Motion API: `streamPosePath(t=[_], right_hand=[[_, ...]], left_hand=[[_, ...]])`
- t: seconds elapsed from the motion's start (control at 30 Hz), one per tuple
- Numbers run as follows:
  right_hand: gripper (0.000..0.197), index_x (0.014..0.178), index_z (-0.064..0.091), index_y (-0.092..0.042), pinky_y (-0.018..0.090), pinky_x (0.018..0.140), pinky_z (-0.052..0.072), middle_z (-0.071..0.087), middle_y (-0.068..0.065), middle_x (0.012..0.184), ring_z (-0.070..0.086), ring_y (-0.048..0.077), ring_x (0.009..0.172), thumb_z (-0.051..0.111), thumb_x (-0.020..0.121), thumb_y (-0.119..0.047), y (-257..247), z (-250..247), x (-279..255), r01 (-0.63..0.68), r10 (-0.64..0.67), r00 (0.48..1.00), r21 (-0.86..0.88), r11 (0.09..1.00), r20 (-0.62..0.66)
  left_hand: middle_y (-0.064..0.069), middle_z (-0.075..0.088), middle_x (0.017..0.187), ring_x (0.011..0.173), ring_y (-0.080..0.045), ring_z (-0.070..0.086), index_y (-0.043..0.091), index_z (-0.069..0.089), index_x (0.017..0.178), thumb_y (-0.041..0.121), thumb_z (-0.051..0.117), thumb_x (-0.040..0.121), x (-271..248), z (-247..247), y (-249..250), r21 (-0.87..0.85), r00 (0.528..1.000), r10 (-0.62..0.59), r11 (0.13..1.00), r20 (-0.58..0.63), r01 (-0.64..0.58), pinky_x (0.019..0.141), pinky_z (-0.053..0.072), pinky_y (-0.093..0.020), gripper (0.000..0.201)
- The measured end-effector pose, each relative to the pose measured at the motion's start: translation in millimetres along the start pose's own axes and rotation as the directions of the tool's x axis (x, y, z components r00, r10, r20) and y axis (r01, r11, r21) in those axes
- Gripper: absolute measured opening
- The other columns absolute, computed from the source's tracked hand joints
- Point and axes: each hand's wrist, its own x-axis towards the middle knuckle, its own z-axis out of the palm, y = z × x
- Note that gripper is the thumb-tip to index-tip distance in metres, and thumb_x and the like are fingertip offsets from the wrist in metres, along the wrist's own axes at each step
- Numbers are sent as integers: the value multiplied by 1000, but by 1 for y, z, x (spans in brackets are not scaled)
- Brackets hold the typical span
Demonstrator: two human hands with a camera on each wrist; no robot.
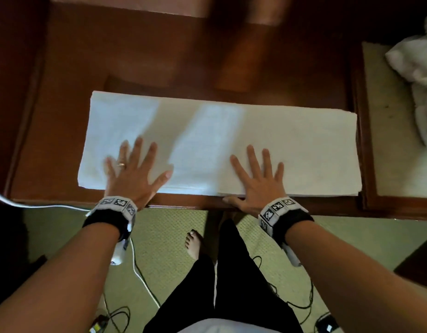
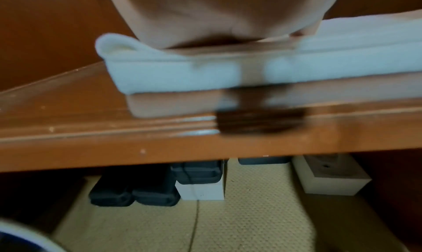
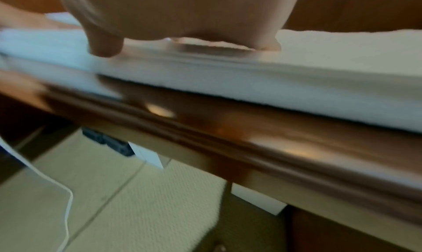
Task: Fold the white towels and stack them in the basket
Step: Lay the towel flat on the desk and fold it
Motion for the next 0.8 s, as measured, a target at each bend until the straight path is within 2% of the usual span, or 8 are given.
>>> streamPosePath(t=[0.13, 0.23, 0.33, 0.47, 0.57, 0.67, 0.73, 0.8], right_hand=[[93, 153, -5, -46, 69, 114, -1, -20, -1, 164, -16, 39, 148, 16, 75, -91, -9, -14, 1, 16, -13, 999, 72, 997, -39], [81, 155, 14, -38, 62, 118, 4, 3, 3, 165, 2, 36, 150, 23, 86, -79, -19, -28, 15, 49, -27, 989, 145, 988, -148], [72, 157, 10, -34, 60, 119, 6, -5, 5, 166, -3, 37, 151, 27, 95, -67, -15, -26, 35, 20, 6, 981, 131, 991, -192], [71, 156, 1, -39, 55, 121, 2, -13, 1, 165, -12, 31, 151, 21, 95, -69, 31, -4, 34, 7, 8, 979, 77, 997, -203], [67, 154, -5, -45, 51, 122, -2, -19, -2, 164, -16, 26, 151, 15, 95, -70, 98, 9, 10, -154, 185, 959, 152, 976, -214], [65, 153, -7, -46, 53, 121, -1, -17, -2, 164, -13, 26, 151, 12, 95, -70, 163, 18, -21, -396, 437, 889, 252, 883, -138], [65, 156, 6, -41, 51, 120, 6, -4, 3, 166, 0, 28, 152, 18, 96, -65, 182, 17, -33, -435, 493, 858, 308, 846, -143], [62, 153, 30, -28, 49, 115, 20, 21, 12, 161, 22, 35, 145, 28, 96, -52, 187, 14, -35, -406, 510, 831, 386, 828, -221]], left_hand=[[2, -30, 164, 153, -37, -13, 37, -18, 156, 87, 3, 84, -6, -11, -31, 6, 986, -163, 987, 25, 162, 119, 3, -66, 91], [-9, -13, 168, 153, -39, -4, 29, -6, 160, 79, 15, 90, 4, -19, 4, -37, 991, -123, 992, -55, 122, 120, 6, -65, 88], [-9, -6, 169, 155, -34, -1, 30, -1, 161, 75, 10, 91, 15, -13, 61, -6, 993, 80, 997, -88, -80, 120, 7, -63, 83], [-3, -30, 163, 151, -33, -23, 41, -20, 155, 77, 6, 93, 26, 7, 104, 1, 992, 115, 993, -56, -115, 118, -3, -68, 76], [-2, -25, 165, 152, -34, -19, 43, -17, 155, 80, 7, 90, 27, 11, 103, -29, 989, 104, 994, -109, -107, 116, -4, -70, 78], [-1, -19, 167, 153, -34, -14, 43, -14, 156, 82, 7, 88, 29, 10, 102, -22, 988, 100, 994, -115, -104, 114, -1, -70, 81], [0, -21, 166, 153, -33, -15, 43, -15, 156, 82, 6, 87, 30, 10, 101, -17, 990, 88, 996, -109, -91, 115, -2, -70, 82], [1, -24, 166, 153, -32, -17, 44, -15, 156, 83, 6, 86, 30, 9, 97, -17, 991, 84, 996, -109, -87, 115, -2, -69, 82]])
